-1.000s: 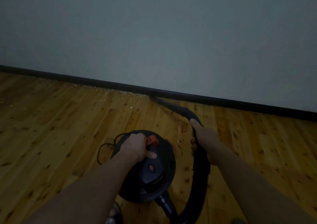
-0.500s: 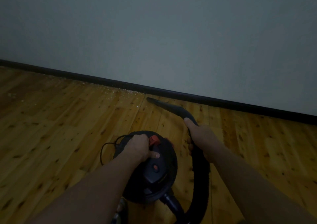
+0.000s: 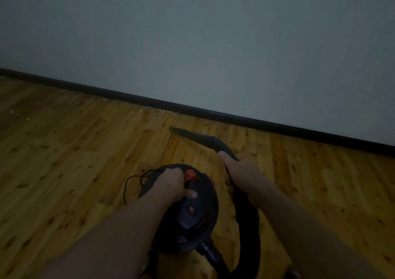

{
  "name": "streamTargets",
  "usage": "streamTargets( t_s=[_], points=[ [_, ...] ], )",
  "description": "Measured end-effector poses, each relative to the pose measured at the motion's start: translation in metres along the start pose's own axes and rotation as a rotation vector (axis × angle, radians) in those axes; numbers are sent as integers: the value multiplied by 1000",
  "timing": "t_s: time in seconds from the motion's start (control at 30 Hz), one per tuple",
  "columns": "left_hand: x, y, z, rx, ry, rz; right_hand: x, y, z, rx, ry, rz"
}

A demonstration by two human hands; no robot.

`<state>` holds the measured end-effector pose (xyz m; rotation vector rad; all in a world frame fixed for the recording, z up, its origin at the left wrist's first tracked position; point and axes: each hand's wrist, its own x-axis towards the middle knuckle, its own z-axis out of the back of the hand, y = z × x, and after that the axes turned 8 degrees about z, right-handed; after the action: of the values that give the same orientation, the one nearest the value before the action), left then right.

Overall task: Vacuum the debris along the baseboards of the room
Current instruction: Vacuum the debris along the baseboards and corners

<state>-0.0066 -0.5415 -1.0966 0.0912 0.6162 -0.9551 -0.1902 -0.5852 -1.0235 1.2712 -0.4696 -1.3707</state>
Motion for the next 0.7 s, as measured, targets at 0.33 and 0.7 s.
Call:
streamTargets(
  t_s=[0.33, 0.7],
  points=[
    [-23, -1, -18, -10, -19, -52, -18, -18, 10, -23, -44, 19],
    [-30, -16, -26, 10, -17, -54, -28, -27, 33, -38, -137, 38]
  ],
)
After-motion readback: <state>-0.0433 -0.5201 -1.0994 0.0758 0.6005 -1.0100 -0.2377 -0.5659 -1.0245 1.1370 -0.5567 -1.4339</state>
